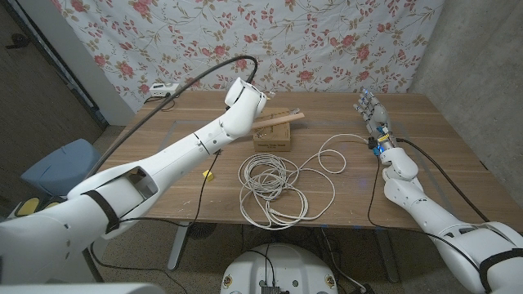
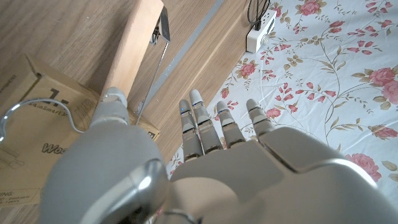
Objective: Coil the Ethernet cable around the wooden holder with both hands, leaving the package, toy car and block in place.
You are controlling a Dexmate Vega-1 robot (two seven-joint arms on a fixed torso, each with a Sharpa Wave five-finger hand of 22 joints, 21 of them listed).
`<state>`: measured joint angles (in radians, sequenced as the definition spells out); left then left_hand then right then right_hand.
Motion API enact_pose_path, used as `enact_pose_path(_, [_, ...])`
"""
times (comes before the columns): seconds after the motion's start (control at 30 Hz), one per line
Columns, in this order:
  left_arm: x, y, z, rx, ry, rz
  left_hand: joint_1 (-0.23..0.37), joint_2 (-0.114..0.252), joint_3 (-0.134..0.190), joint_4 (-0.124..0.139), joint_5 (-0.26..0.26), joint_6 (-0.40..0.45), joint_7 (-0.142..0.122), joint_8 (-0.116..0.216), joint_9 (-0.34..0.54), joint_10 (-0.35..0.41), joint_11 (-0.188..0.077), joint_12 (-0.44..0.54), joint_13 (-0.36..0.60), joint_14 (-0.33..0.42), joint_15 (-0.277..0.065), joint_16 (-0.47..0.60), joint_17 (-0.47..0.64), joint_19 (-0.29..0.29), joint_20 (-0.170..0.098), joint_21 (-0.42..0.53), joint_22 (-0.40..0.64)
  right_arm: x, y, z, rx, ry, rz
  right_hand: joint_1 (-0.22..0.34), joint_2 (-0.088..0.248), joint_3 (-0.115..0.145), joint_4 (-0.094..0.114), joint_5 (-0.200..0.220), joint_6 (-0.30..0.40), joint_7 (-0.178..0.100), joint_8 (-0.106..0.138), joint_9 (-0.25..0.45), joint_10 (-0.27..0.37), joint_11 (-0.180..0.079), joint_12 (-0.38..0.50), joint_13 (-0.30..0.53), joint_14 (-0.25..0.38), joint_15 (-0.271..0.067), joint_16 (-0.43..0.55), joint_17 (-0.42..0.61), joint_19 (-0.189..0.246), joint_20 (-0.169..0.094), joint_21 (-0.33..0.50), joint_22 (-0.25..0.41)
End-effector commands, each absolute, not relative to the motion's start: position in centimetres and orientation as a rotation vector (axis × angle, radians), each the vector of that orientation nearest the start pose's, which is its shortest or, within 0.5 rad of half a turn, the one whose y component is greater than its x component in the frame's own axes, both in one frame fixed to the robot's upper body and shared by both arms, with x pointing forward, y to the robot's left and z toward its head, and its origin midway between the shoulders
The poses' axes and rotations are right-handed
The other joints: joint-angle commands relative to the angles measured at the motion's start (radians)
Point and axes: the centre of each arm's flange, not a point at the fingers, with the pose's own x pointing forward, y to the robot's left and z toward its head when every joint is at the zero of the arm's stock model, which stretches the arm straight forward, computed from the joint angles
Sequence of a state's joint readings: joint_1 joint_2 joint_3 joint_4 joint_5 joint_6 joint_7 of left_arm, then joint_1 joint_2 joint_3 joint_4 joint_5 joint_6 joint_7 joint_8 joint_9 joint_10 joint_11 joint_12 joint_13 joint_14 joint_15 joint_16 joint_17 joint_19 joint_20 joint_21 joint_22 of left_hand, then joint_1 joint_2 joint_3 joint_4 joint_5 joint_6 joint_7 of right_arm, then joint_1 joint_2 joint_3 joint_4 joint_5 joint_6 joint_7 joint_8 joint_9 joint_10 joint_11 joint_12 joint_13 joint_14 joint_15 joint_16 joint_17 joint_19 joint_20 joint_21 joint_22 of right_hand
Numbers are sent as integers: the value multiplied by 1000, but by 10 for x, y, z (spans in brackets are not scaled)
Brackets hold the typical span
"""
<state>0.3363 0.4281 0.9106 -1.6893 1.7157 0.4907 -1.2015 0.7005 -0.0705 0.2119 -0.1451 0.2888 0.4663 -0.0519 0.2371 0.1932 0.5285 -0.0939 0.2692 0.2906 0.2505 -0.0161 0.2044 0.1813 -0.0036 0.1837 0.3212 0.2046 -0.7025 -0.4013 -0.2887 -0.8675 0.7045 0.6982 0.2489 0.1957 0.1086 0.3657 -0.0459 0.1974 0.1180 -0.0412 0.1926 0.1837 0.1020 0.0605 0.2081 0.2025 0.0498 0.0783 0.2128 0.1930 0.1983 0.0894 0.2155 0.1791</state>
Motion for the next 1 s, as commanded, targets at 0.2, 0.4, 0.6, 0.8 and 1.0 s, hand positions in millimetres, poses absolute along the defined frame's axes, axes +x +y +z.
enact_pose_path(0.2, [610, 104, 114, 2179, 187, 251, 24, -1, 0, -1, 6, -13, -13, -13, 3, -16, -4, -9, 5, -1, -11, 2, 2, 6, -2, -9, -1, 656, -357, -24, 93, -848, 109, -4, -3, 7, 0, 6, 0, -11, 0, 4, -1, -2, -2, 1, 6, 5, 0, 3, 8, -3, 3, 3])
enact_pose_path(0.4, [620, 98, 104, 2198, 194, 194, 22, 1, -4, 4, 5, -2, -20, -12, 4, -15, -27, -12, 2, -1, -11, 1, 2, 3, 1, -12, -1, 655, -357, -24, 88, -858, 101, -5, -3, 7, 0, 6, 0, -10, 0, 4, 0, -2, -2, 2, 7, 6, 0, 3, 9, -4, 3, 3])
enact_pose_path(0.6, [626, 94, 98, 2211, 180, 169, 21, 4, -6, 8, 5, 14, -21, -8, 4, -4, -33, -9, 1, 1, -11, 2, 2, 3, 0, -13, -1, 656, -357, -26, 89, -855, 102, -5, -3, 8, -1, 7, 0, -10, 0, 4, 1, -2, -2, 2, 8, 5, -1, 3, 9, -3, 2, 3])
enact_pose_path(0.8, [630, 91, 92, 2215, 160, 153, 15, 10, -6, 14, 5, 17, -21, -9, 4, 3, -37, -8, 1, 6, -15, 4, 3, 3, -3, -14, 0, 657, -358, -26, 91, -858, 99, -6, -4, 8, -1, 7, 0, -11, 0, 4, 2, -2, -1, 2, 11, 6, -1, 3, 10, -4, 2, 3])
enact_pose_path(1.0, [635, 90, 85, 2215, 145, 145, 4, 33, -3, 27, 3, 37, -18, -5, 4, 22, -40, -4, -3, 17, -15, 10, 5, 8, -2, -13, 0, 657, -359, -25, 93, -863, 100, -7, -4, 8, -1, 7, 1, -11, 0, 4, 4, -1, 0, 2, 14, 5, 0, 3, 11, -4, 2, 3])
